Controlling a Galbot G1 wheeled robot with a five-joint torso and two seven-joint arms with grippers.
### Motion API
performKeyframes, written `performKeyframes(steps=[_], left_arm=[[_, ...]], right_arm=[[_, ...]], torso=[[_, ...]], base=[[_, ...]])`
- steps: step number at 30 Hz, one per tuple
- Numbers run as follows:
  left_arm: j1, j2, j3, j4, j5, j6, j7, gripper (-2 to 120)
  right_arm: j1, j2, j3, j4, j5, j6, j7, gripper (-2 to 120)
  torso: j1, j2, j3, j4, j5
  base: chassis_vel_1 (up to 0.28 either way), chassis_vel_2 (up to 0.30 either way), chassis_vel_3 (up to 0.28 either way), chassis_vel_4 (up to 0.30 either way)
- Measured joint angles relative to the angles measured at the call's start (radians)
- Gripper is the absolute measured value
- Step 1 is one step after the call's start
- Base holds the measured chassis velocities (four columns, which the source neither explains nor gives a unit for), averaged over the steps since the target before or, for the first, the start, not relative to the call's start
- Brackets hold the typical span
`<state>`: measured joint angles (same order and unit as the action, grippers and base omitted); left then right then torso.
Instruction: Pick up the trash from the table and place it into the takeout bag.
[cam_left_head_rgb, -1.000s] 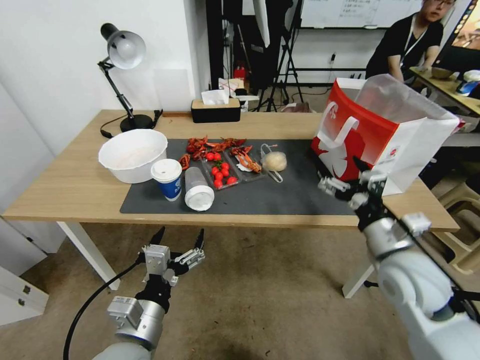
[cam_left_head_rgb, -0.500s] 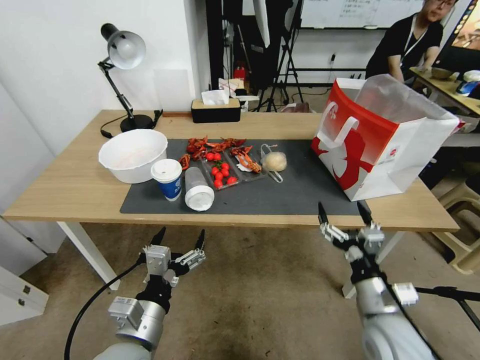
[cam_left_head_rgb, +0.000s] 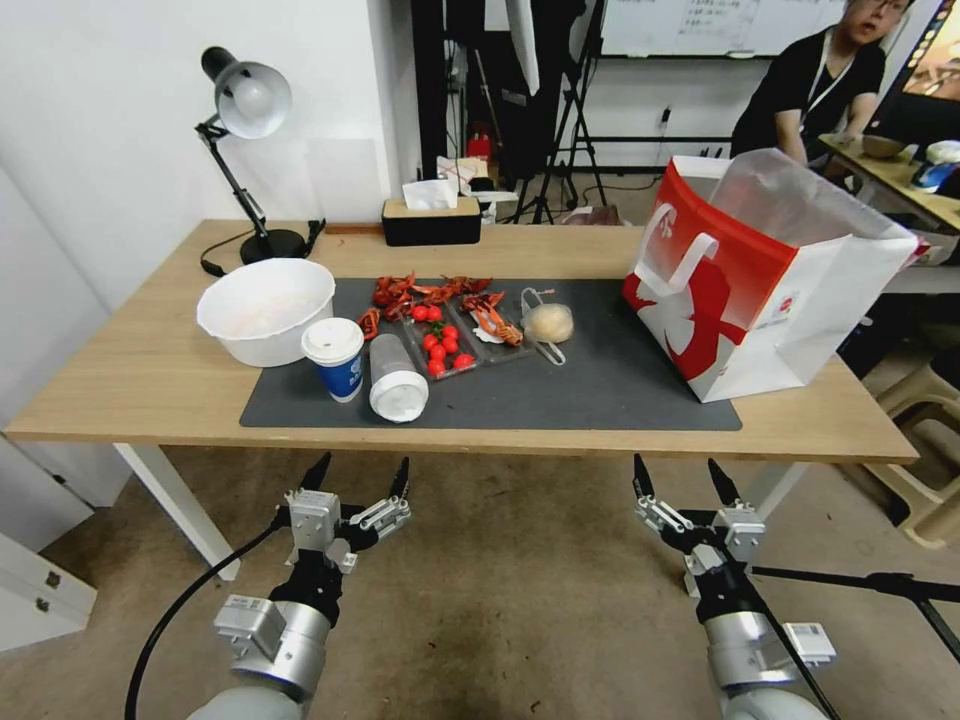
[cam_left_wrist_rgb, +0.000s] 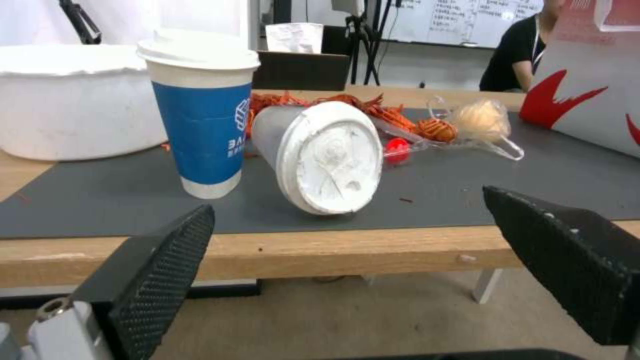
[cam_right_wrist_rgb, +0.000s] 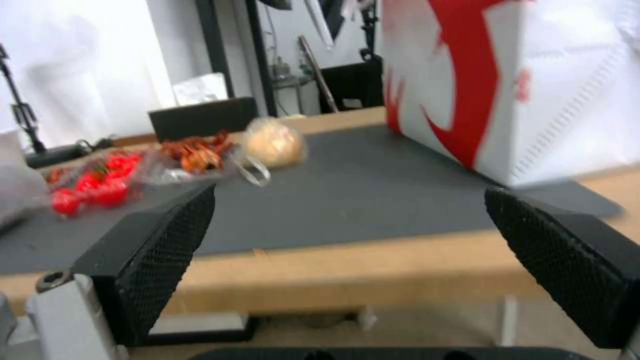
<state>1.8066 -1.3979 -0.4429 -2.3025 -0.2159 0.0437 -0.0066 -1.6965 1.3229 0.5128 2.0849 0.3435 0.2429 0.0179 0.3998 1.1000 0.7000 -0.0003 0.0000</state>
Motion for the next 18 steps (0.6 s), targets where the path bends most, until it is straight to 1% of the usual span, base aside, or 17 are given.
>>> performKeyframes(steps=[1, 2, 3, 4, 7, 8, 9, 11, 12, 14, 16, 18], left_arm=[[0.000, 0.000, 0.000, 0.000, 0.000, 0.000, 0.000, 100], [0.001, -0.001, 0.000, 0.000, 0.000, -0.001, 0.000, 100], [0.001, -0.002, 0.000, 0.000, 0.001, -0.003, 0.000, 100], [0.001, -0.002, 0.000, 0.000, 0.001, -0.003, 0.000, 100], [0.003, -0.004, 0.002, 0.000, 0.005, -0.008, 0.001, 100], [0.005, -0.005, 0.003, 0.000, 0.007, -0.008, 0.003, 100], [0.005, -0.005, 0.003, 0.000, 0.007, -0.008, 0.003, 100], [0.005, -0.007, 0.005, -0.003, 0.013, -0.008, 0.007, 100], [0.005, -0.007, 0.005, -0.003, 0.013, -0.008, 0.007, 100], [0.006, -0.009, 0.007, -0.007, 0.015, -0.008, 0.007, 100], [0.007, -0.009, 0.007, -0.007, 0.016, -0.008, 0.008, 100], [0.008, -0.010, 0.008, -0.007, 0.017, -0.008, 0.008, 100]], right_arm=[[0.000, 0.000, 0.000, 0.000, 0.000, 0.000, 0.000, 100], [0.042, -0.009, -0.009, 0.000, 0.007, -0.016, 0.000, 100], [0.083, -0.019, -0.020, -0.002, 0.015, -0.034, 0.001, 100], [0.083, -0.019, -0.020, -0.002, 0.015, -0.034, 0.001, 100], [0.194, -0.043, -0.046, -0.028, 0.037, -0.078, 0.004, 100], [0.250, -0.057, -0.063, -0.047, 0.056, -0.107, 0.009, 100], [0.250, -0.057, -0.063, -0.047, 0.056, -0.107, 0.009, 100], [0.340, -0.073, -0.091, -0.081, 0.080, -0.151, 0.016, 100], [0.340, -0.073, -0.091, -0.081, 0.080, -0.151, 0.016, 100], [0.404, -0.082, -0.114, -0.106, 0.097, -0.183, 0.025, 100], [0.415, -0.083, -0.118, -0.111, 0.101, -0.189, 0.027, 100], [0.461, -0.086, -0.136, -0.130, 0.117, -0.213, 0.036, 100]], torso=[[0.000, 0.000, 0.000, 0.0000, 0.0000], [0.000, 0.000, 0.000, 0.0006, 0.0002], [0.000, 0.000, 0.000, 0.0003, 0.0000], [0.000, 0.000, 0.000, 0.0003, 0.0000], [0.000, 0.000, 0.000, 0.0005, 0.0000], [0.000, 0.000, 0.000, 0.0005, 0.0000], [0.000, 0.000, 0.000, 0.0005, 0.0000], [0.000, 0.000, 0.000, 0.0003, -0.0001], [0.000, 0.000, 0.000, 0.0003, -0.0001], [0.000, 0.000, 0.000, 0.0003, 0.0000], [0.000, 0.000, 0.000, 0.0003, 0.0000], [0.000, 0.000, 0.000, 0.0003, 0.0000]], base=[[0.000, 0.000, 0.000, 0.000], [0.000, 0.000, 0.000, 0.000], [0.000, 0.000, 0.000, 0.000], [0.000, 0.000, 0.000, 0.000], [0.000, 0.000, 0.000, 0.000], [0.000, 0.000, 0.000, 0.000], [0.000, 0.000, 0.000, 0.000], [0.000, 0.000, 0.000, 0.000], [0.000, 0.000, 0.000, 0.000], [0.000, 0.000, 0.000, 0.000], [0.000, 0.000, 0.000, 0.000], [0.000, 0.000, 0.000, 0.000]])
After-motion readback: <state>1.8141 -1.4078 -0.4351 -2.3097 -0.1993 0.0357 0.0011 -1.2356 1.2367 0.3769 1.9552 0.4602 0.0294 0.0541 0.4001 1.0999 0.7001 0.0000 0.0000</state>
